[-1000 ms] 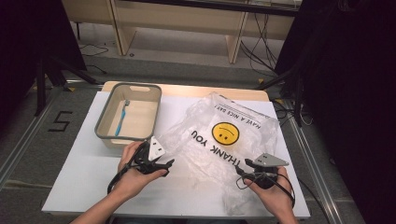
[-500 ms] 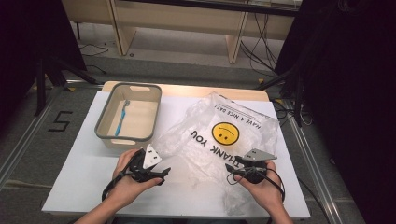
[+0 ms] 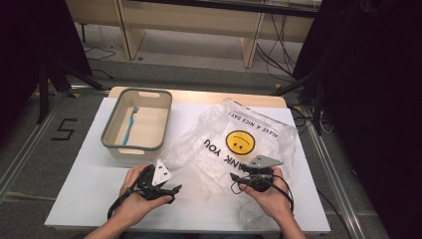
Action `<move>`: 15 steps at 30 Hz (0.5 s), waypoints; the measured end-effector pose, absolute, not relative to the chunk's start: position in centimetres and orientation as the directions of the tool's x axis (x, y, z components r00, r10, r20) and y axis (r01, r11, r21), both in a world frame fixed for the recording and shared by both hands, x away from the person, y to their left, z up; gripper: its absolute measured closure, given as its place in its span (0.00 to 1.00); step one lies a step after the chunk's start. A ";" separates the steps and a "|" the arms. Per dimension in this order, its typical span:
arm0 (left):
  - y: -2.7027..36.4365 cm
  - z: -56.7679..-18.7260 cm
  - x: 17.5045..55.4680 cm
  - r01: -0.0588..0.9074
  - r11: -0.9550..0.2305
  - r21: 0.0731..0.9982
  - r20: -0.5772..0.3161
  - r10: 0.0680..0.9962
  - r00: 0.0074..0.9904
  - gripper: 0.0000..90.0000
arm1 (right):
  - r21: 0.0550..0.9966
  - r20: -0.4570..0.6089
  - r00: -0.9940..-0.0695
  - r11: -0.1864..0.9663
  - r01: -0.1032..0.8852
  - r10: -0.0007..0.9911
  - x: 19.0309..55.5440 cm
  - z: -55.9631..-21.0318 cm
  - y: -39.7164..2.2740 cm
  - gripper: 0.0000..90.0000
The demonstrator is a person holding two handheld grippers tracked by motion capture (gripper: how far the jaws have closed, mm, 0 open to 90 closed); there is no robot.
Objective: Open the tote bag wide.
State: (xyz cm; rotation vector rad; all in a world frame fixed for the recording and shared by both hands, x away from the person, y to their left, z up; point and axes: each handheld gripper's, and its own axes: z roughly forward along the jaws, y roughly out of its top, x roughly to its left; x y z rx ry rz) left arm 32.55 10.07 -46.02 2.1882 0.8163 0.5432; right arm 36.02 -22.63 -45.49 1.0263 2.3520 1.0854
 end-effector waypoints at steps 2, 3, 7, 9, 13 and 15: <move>9.9 -46.0 32.5 0.382 -0.542 0.748 0.132 0.687 0.715 0.31 | 0.762 -0.016 -0.681 0.450 0.466 0.733 36.2 -45.6 -22.3 0.54; 9.9 -46.1 32.5 0.379 -0.539 0.752 0.133 0.688 0.714 0.31 | 0.762 -0.016 -0.681 0.450 0.466 0.733 36.2 -45.6 -22.3 0.54; 9.7 -46.1 32.4 0.376 -0.541 0.752 0.136 0.686 0.714 0.32 | 0.761 -0.014 -0.686 0.453 0.465 0.727 36.3 -45.6 -22.0 0.54; 9.7 -46.2 32.4 0.378 -0.543 0.750 0.137 0.686 0.714 0.32 | 0.762 -0.013 -0.689 0.454 0.462 0.724 36.4 -45.6 -21.9 0.54; 9.6 -46.3 32.4 0.378 -0.548 0.746 0.136 0.682 0.719 0.32 | 0.759 -0.005 -0.693 0.454 0.467 0.721 36.5 -45.7 -21.6 0.54; 9.6 -46.4 32.5 0.377 -0.549 0.746 0.137 0.681 0.720 0.32 | 0.760 -0.005 -0.692 0.453 0.467 0.722 36.6 -45.7 -21.5 0.54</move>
